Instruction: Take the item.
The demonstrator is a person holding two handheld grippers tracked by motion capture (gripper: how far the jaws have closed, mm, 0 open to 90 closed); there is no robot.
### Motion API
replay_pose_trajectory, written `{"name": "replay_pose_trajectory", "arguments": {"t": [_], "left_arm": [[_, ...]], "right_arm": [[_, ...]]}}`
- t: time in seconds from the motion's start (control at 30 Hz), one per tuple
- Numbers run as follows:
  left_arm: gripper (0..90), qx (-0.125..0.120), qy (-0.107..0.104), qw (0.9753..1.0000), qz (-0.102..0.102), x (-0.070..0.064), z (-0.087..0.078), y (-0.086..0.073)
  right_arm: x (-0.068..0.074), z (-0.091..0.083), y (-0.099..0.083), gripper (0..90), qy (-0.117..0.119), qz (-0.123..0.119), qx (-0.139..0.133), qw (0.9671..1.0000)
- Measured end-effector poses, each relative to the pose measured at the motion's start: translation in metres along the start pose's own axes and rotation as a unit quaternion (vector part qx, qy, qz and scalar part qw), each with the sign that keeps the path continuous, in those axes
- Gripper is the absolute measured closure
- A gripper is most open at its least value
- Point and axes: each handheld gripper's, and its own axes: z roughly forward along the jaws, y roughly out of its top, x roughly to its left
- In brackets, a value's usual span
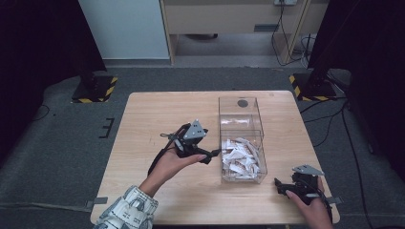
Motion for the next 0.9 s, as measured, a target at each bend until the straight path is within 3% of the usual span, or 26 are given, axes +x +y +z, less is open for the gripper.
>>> {"name": "replay_pose_trajectory", "arguments": {"t": [0.33,0.53,0.9], "left_arm": [[20.7,-0.009,-0.016,0.9998,0.004,-0.008,0.012,0.012],[28.5,0.008,-0.036,0.999,0.026,-0.019,0.025,0.017],[37.0,0.038,-0.055,0.997,0.04,-0.038,0.055,0.012]], "right_arm": [[0.0,0.0,0.0,0.8,0.0,0.0,0.0,1.0],[0.0,0.0,0.0,0.7,0.0,0.001,0.0,1.0],[0.0,0.0,0.0,0.8,0.0,0.001,0.0,1.0]]}}
